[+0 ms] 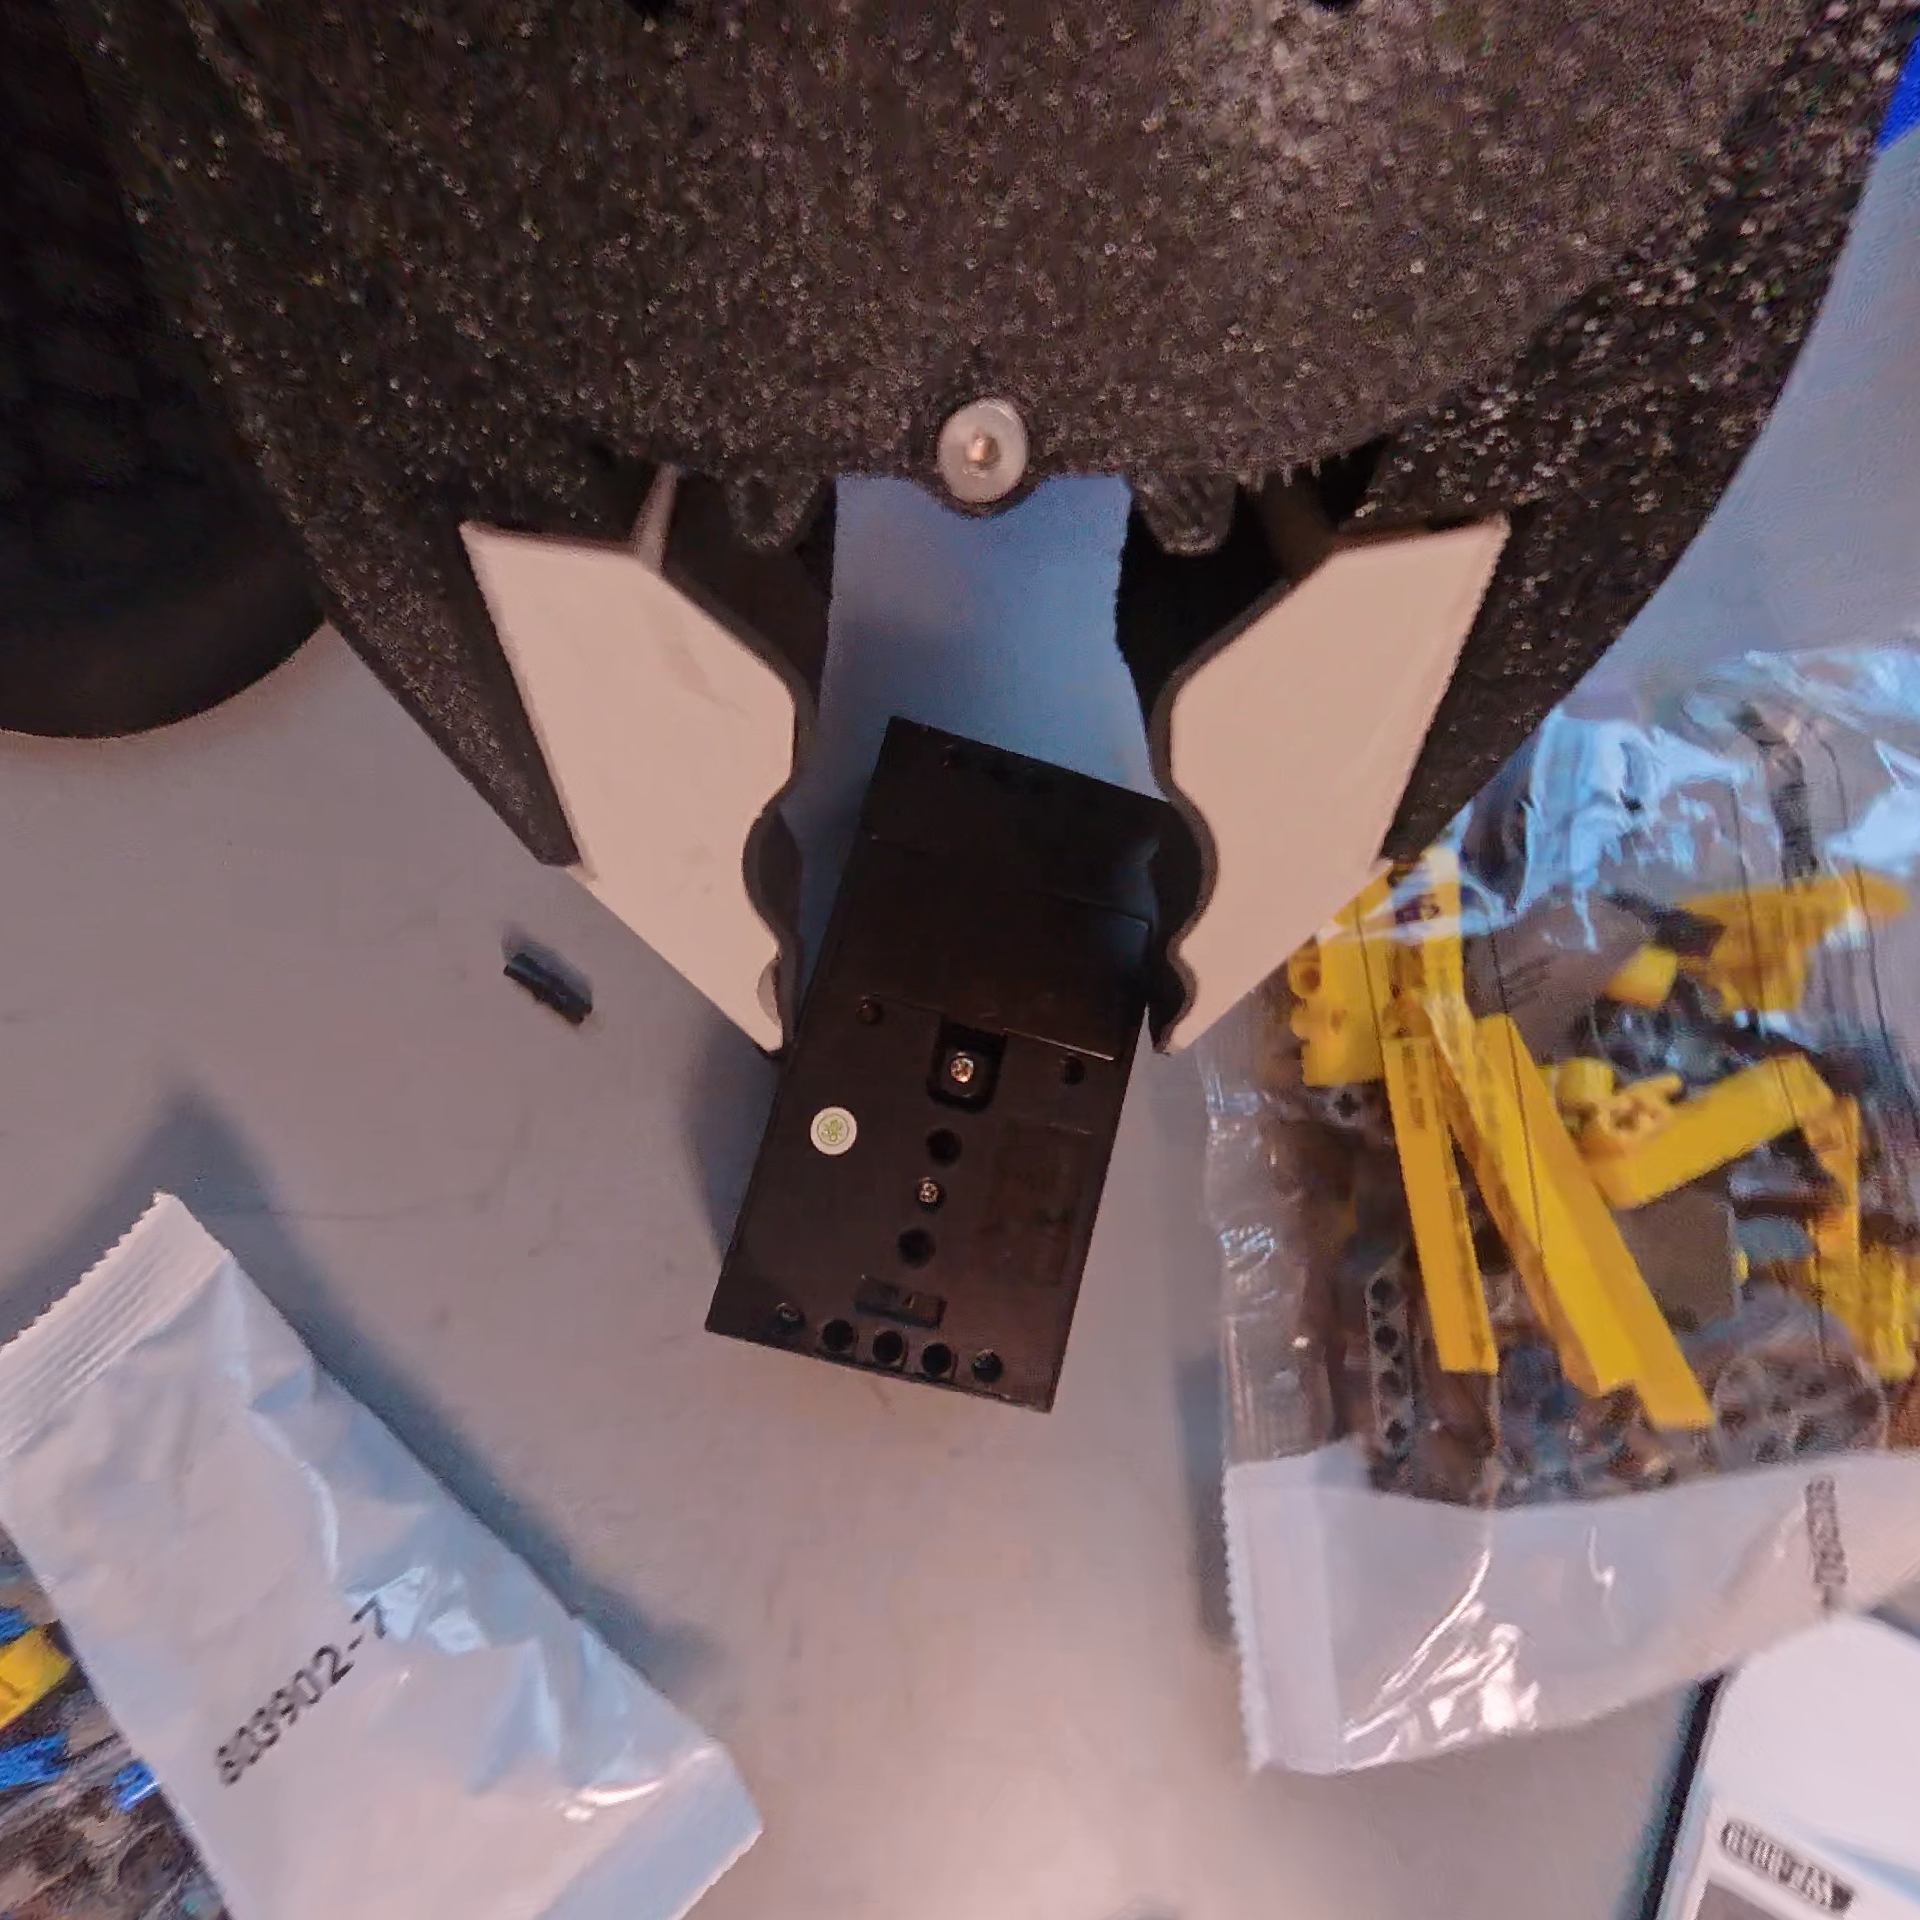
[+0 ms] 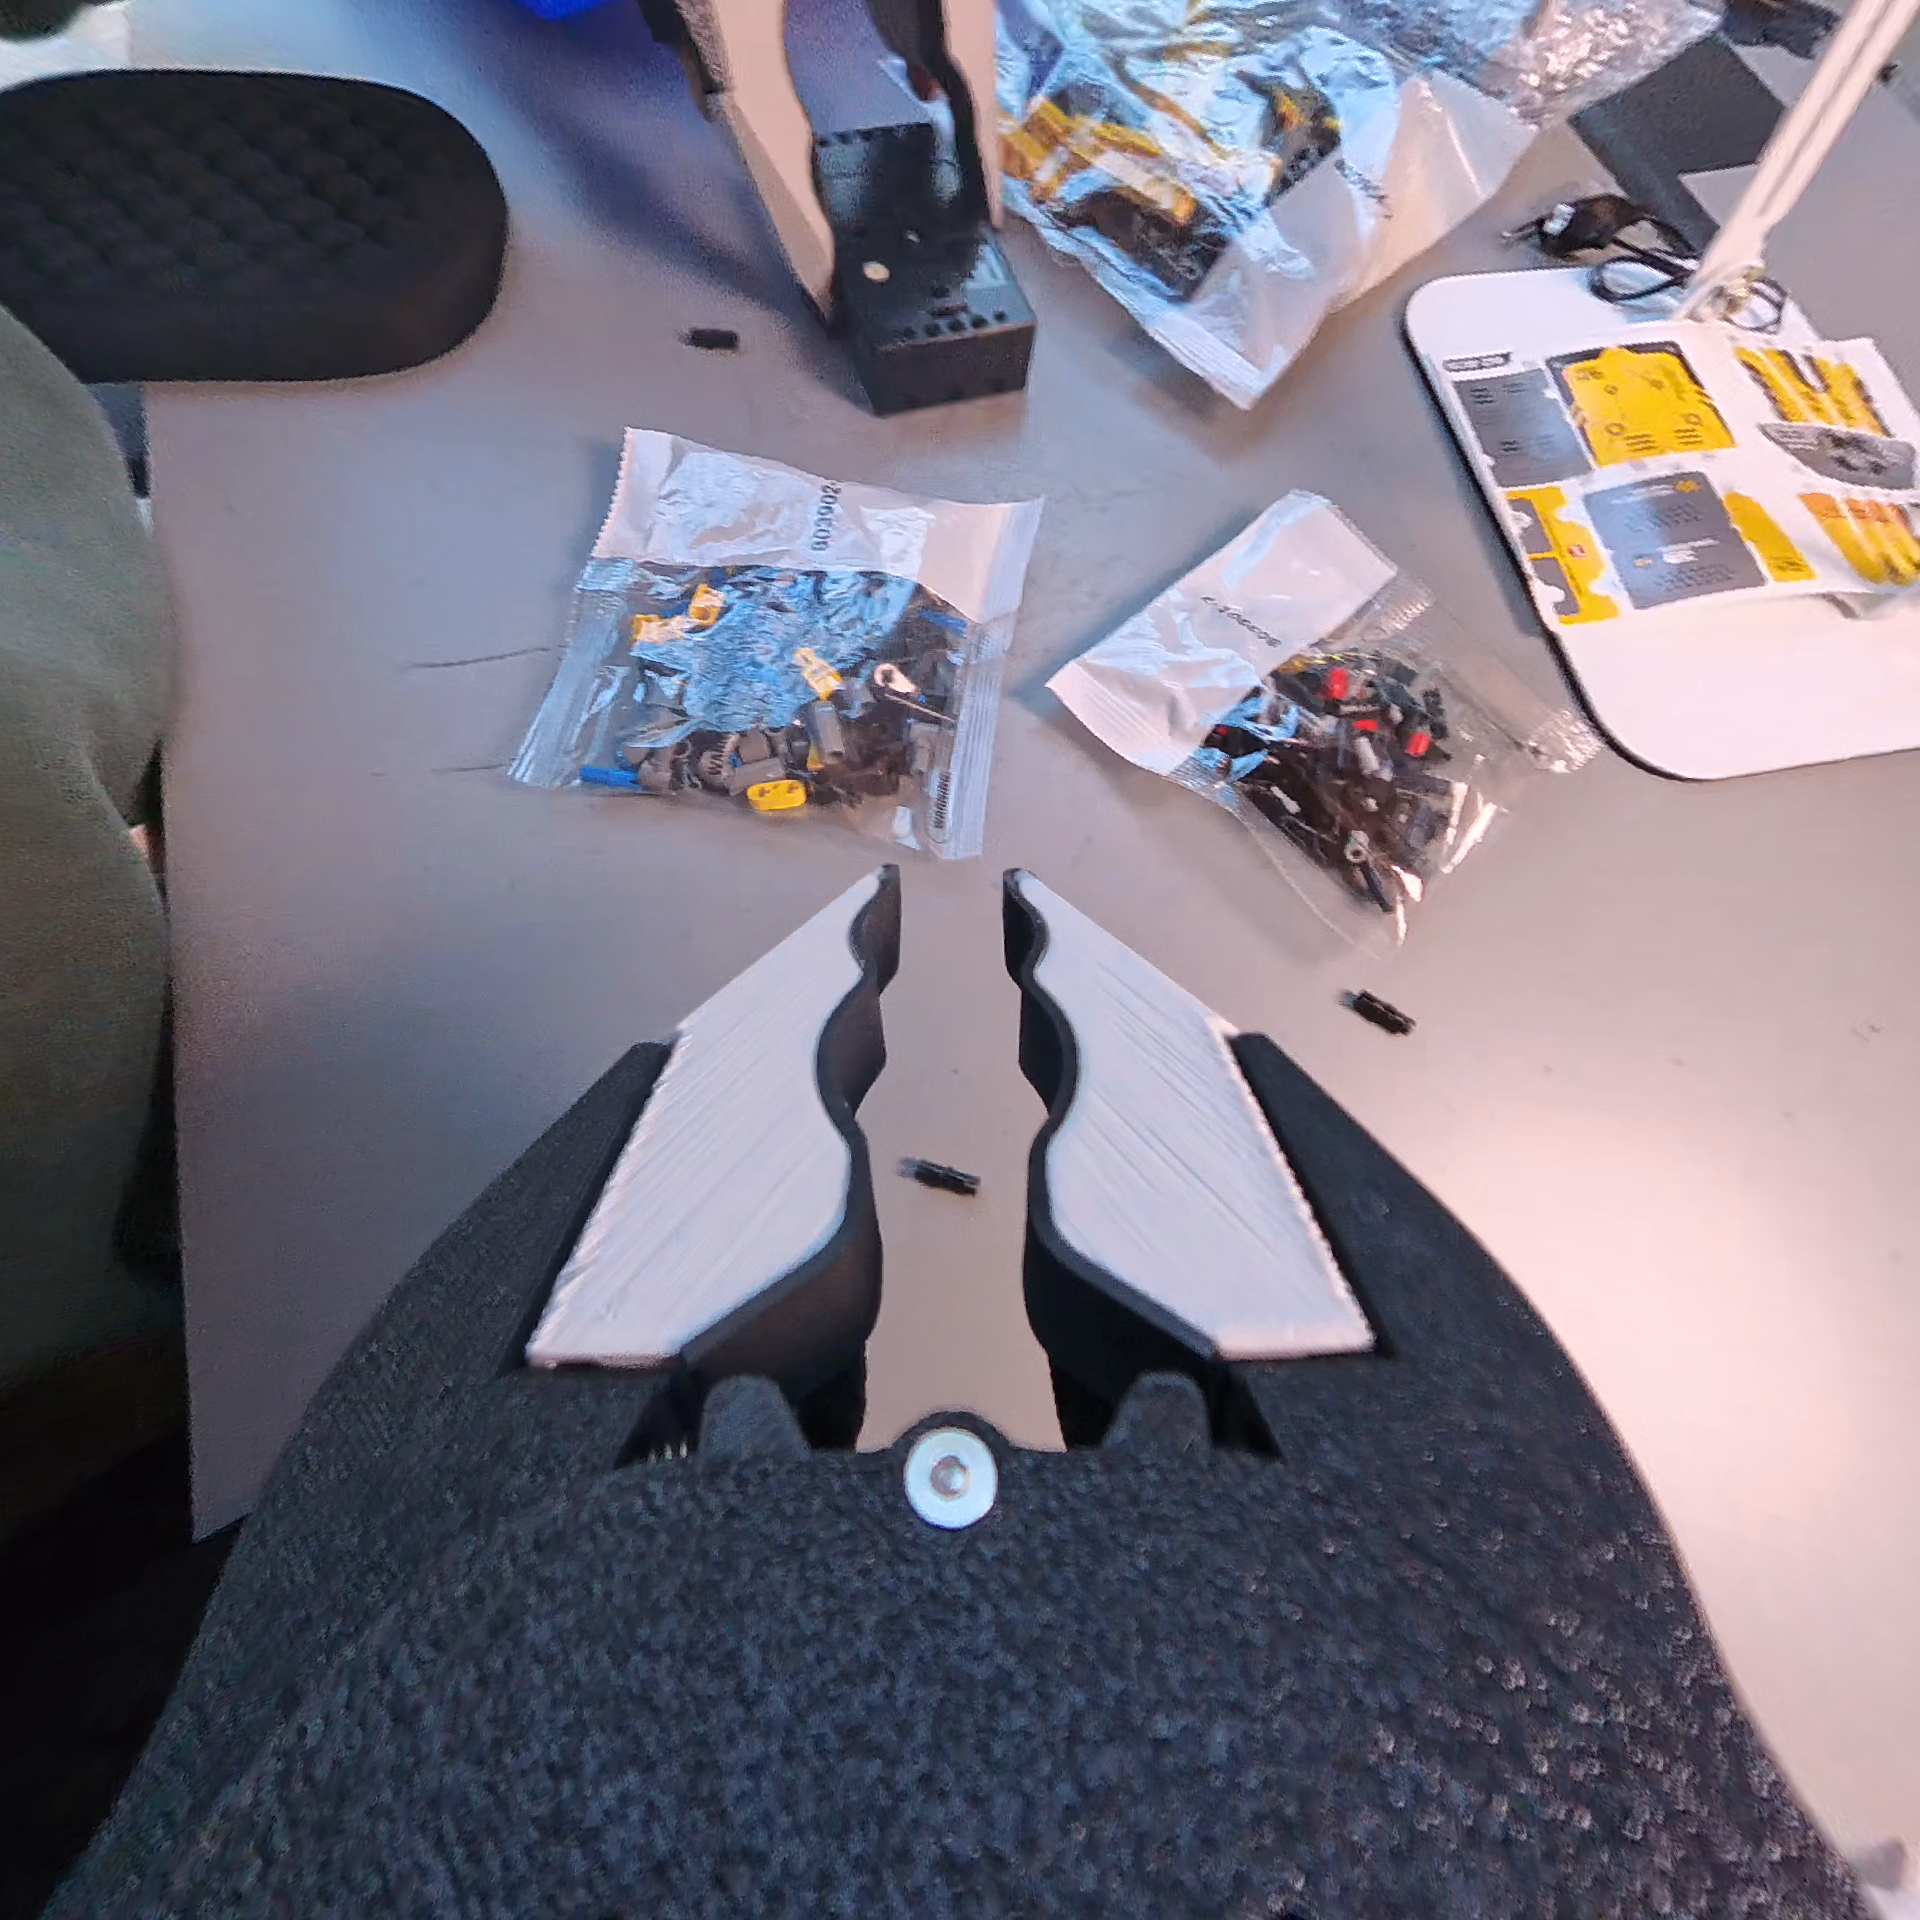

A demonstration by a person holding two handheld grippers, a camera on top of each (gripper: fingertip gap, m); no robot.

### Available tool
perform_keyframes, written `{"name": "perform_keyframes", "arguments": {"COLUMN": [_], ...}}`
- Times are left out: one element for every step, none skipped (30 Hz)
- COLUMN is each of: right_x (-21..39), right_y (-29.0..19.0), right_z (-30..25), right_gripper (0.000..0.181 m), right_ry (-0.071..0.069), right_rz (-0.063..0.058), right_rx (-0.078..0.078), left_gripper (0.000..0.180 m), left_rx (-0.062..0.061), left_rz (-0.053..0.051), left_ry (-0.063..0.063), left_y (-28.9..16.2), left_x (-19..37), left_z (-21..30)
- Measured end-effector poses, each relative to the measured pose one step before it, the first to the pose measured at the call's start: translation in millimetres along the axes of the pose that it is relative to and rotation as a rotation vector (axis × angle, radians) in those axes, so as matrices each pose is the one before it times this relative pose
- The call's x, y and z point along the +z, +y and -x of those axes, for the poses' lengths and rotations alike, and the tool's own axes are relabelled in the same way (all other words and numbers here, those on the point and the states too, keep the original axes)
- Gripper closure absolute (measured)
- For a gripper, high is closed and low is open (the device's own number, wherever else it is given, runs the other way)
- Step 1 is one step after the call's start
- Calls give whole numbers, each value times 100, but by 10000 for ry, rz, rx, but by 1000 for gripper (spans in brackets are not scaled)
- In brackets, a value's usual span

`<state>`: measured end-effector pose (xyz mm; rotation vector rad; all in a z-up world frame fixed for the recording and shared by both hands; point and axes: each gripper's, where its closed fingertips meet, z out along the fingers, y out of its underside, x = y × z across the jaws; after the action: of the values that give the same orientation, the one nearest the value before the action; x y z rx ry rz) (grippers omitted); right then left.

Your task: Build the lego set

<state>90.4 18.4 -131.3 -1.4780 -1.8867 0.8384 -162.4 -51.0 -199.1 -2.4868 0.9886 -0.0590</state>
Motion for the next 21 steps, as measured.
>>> {"name": "perform_keyframes", "arguments": {"right_x": [-49,188,450,709,936,1108,1172,1151,1075,963,789,412,183,-41,-453,-884,-1154,-1247,-1273,-1218,-1072], "right_y": [255,323,308,192,154,144,203,324,413,389,118,-539,-765,-449,-108,128,442,997,1455,1811,1804], "right_z": [-719,-997,-1064,-1063,-1157,-1065,-663,-304,-305,-323,-219,-13,-269,-461,-1029,-1441,-1481,-1719,-1988,-2075,-1958], "right_gripper": [165,165,164,163,160,156,152,149,148,148,152,169,181,181,181,181,181,181,181,181,181], "right_ry": [359,442,417,359,367,312,107,-50,-6,39,-23,-200,-98,-33,231,381,312,435,661,802,822], "right_rz": [40,161,213,188,187,210,254,347,404,382,219,-197,-319,-131,-4,-57,-84,99,228,349,278], "right_rx": [29,-94,-253,-384,-457,-522,-650,-755,-814,-828,-683,-394,-182,-102,32,212,440,483,299,154,149], "left_gripper": [113,113,113,113,114,112,109,109,109,109,110,111,114,115,116,116,117,118,119,120,120], "left_rx": [-470,-324,-178,-100,-106,-151,-175,-148,-108,-97,-98,-93,-89,-98,-109,-102,-90,-81,-47,8,47], "left_rz": [55,21,21,7,-60,-191,-315,-400,-463,-508,-539,-589,-614,-514,-349,-236,-159,-97,-79,-73,-54], "left_ry": [-220,-153,-118,-127,-147,-111,-59,-73,-142,-203,-185,-148,-132,-57,17,33,95,183,182,120,88], "left_y": [792,581,383,198,-31,-303,-567,-728,-842,-916,-953,-1014,-1006,-793,-501,-273,-90,20,81,70,69], "left_x": [-316,-268,-207,-150,-170,-286,-455,-611,-694,-720,-669,-571,-444,-288,-135,-16,94,201,278,334,353], "left_z": [226,88,-21,-28,21,16,-48,-45,-6,33,-69,-189,-253,-379,-470,-467,-529,-641,-595,-470,-386]}}
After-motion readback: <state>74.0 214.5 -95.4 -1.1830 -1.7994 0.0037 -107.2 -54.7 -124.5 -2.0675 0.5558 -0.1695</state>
